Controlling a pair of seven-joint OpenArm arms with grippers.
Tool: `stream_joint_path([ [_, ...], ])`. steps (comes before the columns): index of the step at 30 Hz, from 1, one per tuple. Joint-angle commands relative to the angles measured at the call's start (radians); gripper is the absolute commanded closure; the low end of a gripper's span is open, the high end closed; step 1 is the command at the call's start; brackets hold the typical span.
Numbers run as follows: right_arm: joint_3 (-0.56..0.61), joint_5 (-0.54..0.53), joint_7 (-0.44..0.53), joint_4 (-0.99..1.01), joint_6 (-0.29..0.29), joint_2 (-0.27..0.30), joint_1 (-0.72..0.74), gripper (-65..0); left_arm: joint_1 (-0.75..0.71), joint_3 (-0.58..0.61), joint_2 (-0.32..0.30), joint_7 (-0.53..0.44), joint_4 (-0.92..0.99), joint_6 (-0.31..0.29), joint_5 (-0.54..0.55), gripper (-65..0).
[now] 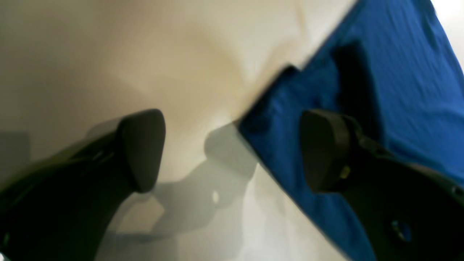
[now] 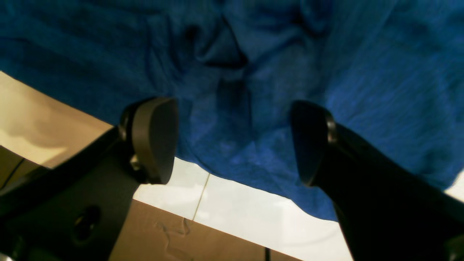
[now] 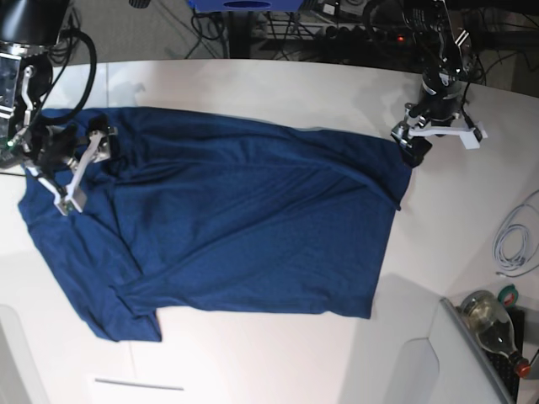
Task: Layout the t-shirt on the table in an organized manner, then fold the t-shirt properly
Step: 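Hold both shirt edges and pull them apart to smooth the shirt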
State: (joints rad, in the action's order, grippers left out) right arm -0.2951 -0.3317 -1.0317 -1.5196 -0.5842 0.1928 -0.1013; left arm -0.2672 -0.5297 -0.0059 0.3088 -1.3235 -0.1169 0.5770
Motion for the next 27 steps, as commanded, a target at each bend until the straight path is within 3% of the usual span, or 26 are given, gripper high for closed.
stream_joint_path([
  [1,-0.006,-0.010,0.015,-0.032,-0.003,0.007,-0.002,-45.5,0.015,0.003,-0.003,0.017,0.002,-0.005,0.005,-55.5],
  [4,-0.026,-0.010,0.063,-0.081,-0.003,-0.020,-0.042,-45.5,0.044,0.004,0.001,0.017,0.028,-0.007,0.005,-55.5],
  [8,-0.195,-0.010,0.106,-0.098,-0.003,-0.089,-0.070,-45.5,0.067,0.079,-0.003,0.008,0.060,-0.007,0.005,-53.3],
  [11,-0.408,-0.010,0.112,-0.098,-0.015,-0.164,-0.067,-46.1,0.090,0.110,-0.004,0.008,0.089,-0.007,0.005,-39.5],
  [14,-0.545,-0.011,0.107,-0.095,-0.114,-0.175,-0.062,-46.2,0.098,0.118,-0.004,0.011,0.111,-0.007,0.005,-20.9],
  [17,-0.671,-0.011,0.044,-0.065,-0.114,-0.175,-0.036,-46.2,0.095,0.113,-0.004,0.013,0.109,-0.007,0.005,0.0],
  [21,-0.861,-0.010,-0.078,0.093,-0.114,-0.140,0.065,-46.2,0.095,0.119,-0.026,0.014,0.108,-0.007,0.005,0.0],
  [24,-0.883,-0.010,-0.143,0.232,-0.114,-0.077,0.101,-46.2,0.092,0.119,-0.029,0.014,0.106,-0.007,0.005,0.0],
  [27,-0.879,-0.010,-0.163,0.333,-0.114,-0.054,0.108,-46.2,0.090,0.119,-0.030,0.014,0.106,-0.007,0.005,0.0],
])
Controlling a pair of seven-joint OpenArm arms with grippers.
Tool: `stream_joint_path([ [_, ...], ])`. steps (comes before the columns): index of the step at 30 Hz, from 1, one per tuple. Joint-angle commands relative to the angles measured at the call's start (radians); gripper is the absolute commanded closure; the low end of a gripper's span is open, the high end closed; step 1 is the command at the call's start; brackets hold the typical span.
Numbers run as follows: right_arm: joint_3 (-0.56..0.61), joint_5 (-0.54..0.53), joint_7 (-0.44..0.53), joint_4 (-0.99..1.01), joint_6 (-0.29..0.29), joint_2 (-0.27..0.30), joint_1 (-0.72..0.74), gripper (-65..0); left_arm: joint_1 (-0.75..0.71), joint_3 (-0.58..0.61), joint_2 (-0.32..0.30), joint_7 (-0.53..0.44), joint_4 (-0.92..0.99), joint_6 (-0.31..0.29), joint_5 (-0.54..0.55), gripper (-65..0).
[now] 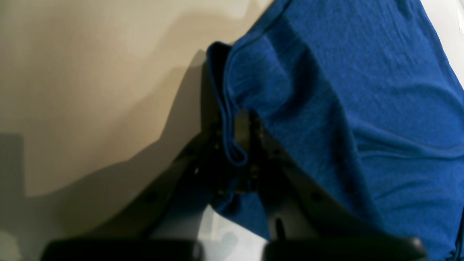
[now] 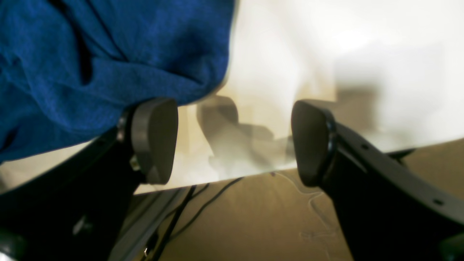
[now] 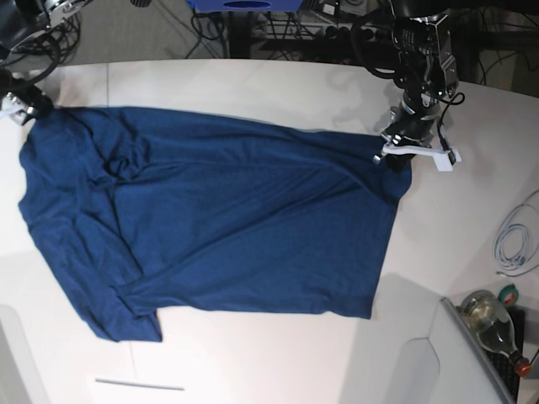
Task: Layout the t-shirt on the table in an organized manner, then fold the t-shirt properly
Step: 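Hold both shirt edges and pull them apart to smooth the shirt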
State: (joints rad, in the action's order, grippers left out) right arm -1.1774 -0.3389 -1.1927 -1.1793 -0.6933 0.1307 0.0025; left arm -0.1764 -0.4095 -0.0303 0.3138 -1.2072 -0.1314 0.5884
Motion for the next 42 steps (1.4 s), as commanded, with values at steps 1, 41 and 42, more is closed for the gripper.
stream_joint_path([
  [1,0.003,-0.002,-0.006,0.016,-0.005,0.008,0.006,-46.2,-0.002,-0.001,-0.006,0.009,-0.010,0.008,-0.006,0.0],
  [41,0.159,-0.002,-0.177,0.039,-0.005,0.022,0.092,-1.4,-0.079,-0.009,-0.021,0.137,-0.179,0.014,-0.008,0.0],
  [42,0.158,-0.002,-0.204,0.039,-0.005,0.030,0.106,-1.1,-0.093,-0.010,-0.021,0.178,-0.224,0.014,-0.008,0.0],
])
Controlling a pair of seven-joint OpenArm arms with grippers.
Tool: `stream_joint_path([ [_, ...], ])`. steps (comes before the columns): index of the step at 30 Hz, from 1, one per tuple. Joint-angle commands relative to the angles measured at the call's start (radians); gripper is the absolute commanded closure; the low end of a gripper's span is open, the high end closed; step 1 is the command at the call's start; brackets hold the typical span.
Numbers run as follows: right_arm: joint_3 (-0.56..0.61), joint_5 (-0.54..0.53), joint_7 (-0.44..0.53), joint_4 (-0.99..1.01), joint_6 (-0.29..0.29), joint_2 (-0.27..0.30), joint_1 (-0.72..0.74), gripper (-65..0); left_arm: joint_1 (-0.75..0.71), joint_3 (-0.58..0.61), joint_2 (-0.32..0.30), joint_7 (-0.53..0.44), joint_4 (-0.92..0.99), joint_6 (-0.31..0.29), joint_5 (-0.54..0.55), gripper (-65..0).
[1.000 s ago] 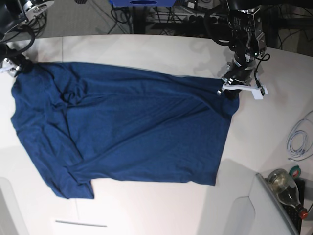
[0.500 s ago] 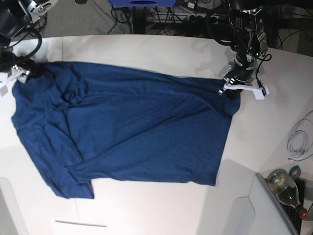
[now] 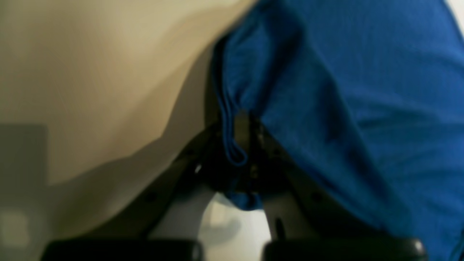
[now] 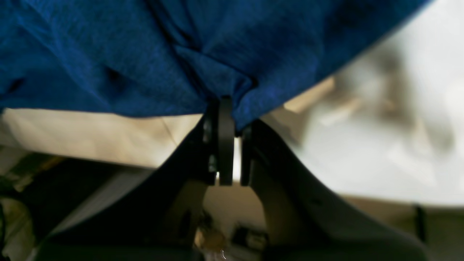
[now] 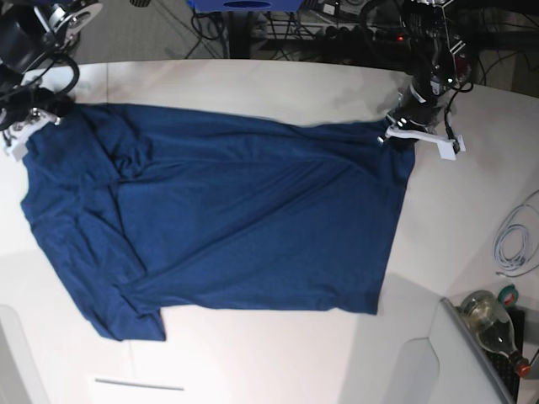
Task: Layout the t-shirt on the table in an organized manner, then fold the t-shirt properly
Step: 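Hold both shirt edges and pull them apart to smooth the shirt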
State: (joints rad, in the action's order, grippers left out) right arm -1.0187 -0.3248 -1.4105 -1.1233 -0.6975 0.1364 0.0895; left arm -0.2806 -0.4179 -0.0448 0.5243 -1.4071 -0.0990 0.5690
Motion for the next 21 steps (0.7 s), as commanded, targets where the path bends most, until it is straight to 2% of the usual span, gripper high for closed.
stream_joint_path([
  [1,-0.004,-0.017,0.014,-0.019,-0.001,0.032,0.026,-0.5,-0.004,-0.002,-0.010,-0.006,-0.068,-0.018,0.012,0.0],
  [6,-0.005,-0.017,0.014,-0.162,-0.001,0.038,-0.004,-0.3,-0.078,-0.005,-0.040,0.066,-0.254,-0.017,0.012,0.0],
  [9,0.001,-0.017,0.014,-0.269,-0.001,0.036,-0.033,-0.2,-0.098,-0.037,-0.043,0.090,-0.305,0.029,0.012,0.0],
  [12,0.002,-0.017,0.014,-0.318,-0.001,0.036,-0.037,-0.2,-0.101,-0.040,-0.043,0.101,-0.314,0.038,0.012,0.0],
  [18,0.100,-0.017,0.014,-0.327,-0.001,0.036,-0.038,-0.2,-0.090,-0.035,-0.036,0.133,-0.315,0.038,0.012,0.0],
  [21,0.165,-0.015,0.014,-0.303,-0.001,0.036,0.006,-0.2,-0.047,0.007,-0.042,0.136,-0.311,0.041,0.012,0.0],
])
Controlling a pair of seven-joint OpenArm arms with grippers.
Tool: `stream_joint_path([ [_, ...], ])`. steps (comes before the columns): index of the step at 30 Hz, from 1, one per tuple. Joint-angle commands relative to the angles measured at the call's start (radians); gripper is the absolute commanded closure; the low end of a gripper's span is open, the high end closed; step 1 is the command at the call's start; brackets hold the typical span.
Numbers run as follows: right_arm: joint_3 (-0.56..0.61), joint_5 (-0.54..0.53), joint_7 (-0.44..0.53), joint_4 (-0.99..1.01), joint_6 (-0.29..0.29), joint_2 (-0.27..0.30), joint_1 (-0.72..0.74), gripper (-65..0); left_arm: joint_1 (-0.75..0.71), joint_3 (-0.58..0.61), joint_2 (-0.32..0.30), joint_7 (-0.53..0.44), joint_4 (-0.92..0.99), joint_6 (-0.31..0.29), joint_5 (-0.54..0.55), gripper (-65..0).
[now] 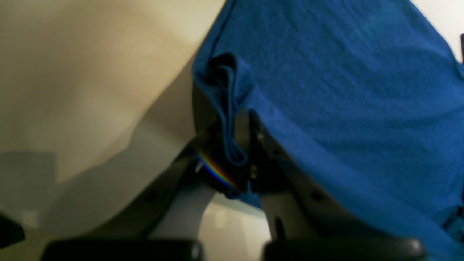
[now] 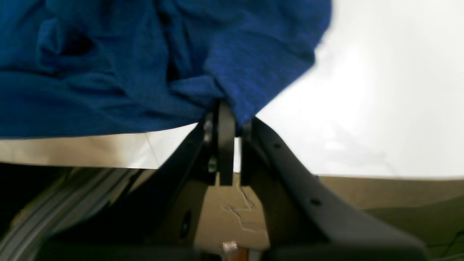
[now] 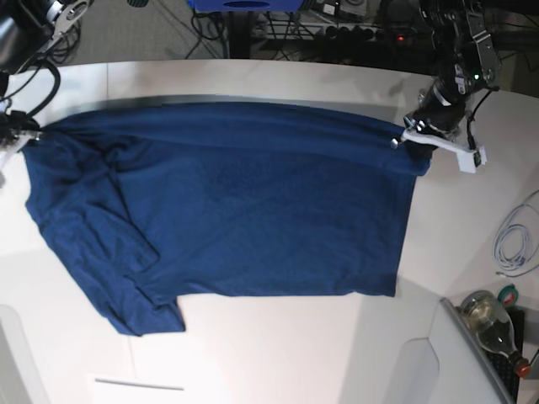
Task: Layout the t-shirt on the table in an organized manner, then fold the t-shirt properly
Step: 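Hold both shirt edges and pull them apart to smooth the shirt, then lift the held shirt edge with both grippers and drag it taut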
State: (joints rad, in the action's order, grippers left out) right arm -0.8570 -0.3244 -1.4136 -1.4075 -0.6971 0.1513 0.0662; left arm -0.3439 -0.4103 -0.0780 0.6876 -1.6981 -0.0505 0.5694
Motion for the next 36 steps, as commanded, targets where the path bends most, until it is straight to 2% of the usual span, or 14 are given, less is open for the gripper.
stream_joint_path([
  [1,0.018,-0.011,0.017,-0.006,-0.001,0.024,0.051,-0.2,0.032,0.009,-0.010,-0.027,-0.017,-0.007,0.011,0.0],
  [3,0.054,-0.011,0.017,0.033,-0.001,0.031,0.103,-0.2,0.082,0.031,-0.010,-0.026,-0.013,-0.007,0.011,0.0],
  [5,0.097,-0.011,0.023,0.078,-0.001,0.061,0.162,-0.2,0.141,0.047,-0.010,-0.004,0.007,-0.001,0.011,0.0],
  [9,0.207,-0.012,0.144,0.239,-0.001,0.121,0.301,-0.2,0.319,0.098,-0.012,0.057,0.105,0.054,0.011,0.0],
  [18,0.445,-0.012,0.437,0.621,-0.001,0.238,0.639,-0.2,0.719,0.250,-0.026,0.051,0.425,0.062,0.011,0.0],
  [25,0.565,-0.012,0.557,0.675,-0.001,0.285,0.844,-0.2,1.004,0.271,-0.018,0.022,0.583,0.062,0.011,0.0],
  [31,0.572,-0.012,0.543,0.672,-0.001,0.336,0.995,-0.2,1.147,0.262,-0.016,0.019,0.590,0.062,0.019,0.0],
  [34,0.565,-0.017,0.477,0.670,-0.001,0.377,1.044,-0.2,1.132,0.262,-0.016,0.022,0.519,0.062,0.021,0.0],
  [36,0.539,-0.017,0.419,0.629,-0.001,0.403,1.036,-0.2,1.083,0.261,-0.015,0.062,0.462,0.062,0.021,0.0],
])
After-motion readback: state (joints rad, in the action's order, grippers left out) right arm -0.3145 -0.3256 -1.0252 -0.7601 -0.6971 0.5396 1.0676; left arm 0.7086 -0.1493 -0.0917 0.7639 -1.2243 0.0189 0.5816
